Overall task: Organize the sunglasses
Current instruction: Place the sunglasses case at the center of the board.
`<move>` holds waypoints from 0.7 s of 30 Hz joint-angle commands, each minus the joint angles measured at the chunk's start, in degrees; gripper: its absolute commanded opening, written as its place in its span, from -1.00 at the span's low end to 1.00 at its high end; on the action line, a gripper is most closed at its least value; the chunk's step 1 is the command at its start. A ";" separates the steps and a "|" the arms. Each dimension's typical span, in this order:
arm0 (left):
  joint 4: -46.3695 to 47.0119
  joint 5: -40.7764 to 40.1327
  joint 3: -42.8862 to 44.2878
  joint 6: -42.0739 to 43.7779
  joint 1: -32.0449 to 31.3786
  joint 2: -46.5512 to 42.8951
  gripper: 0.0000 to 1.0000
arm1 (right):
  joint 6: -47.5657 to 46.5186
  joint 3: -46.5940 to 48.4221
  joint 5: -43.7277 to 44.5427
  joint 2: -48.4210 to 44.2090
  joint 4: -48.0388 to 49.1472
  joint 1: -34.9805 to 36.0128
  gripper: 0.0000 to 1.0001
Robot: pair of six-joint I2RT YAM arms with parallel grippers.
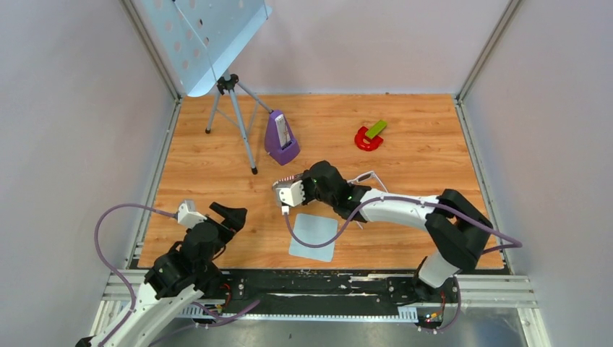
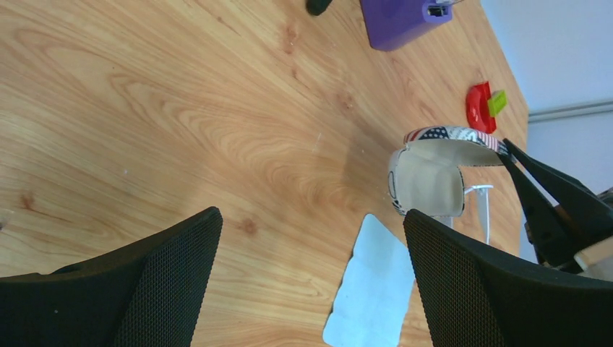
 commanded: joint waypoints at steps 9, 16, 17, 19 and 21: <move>7.10 0.09 3.11 12.89 0.28 -3.04 0.88 | 3.79 -0.63 10.23 6.38 7.80 1.48 -1.00; 9.19 1.90 2.42 10.80 0.31 -2.95 0.80 | 4.52 0.82 13.74 10.85 7.85 1.45 -1.00; 9.82 2.55 2.09 10.29 0.32 -3.00 0.79 | 4.78 0.70 13.61 11.38 8.35 1.48 -1.00; 10.50 3.33 1.91 9.96 0.31 -2.98 0.77 | 5.53 0.61 13.89 11.85 9.17 1.57 -1.00; 10.64 3.48 1.97 10.22 0.32 -2.87 0.77 | 6.27 0.70 14.51 11.84 9.31 1.64 -1.00</move>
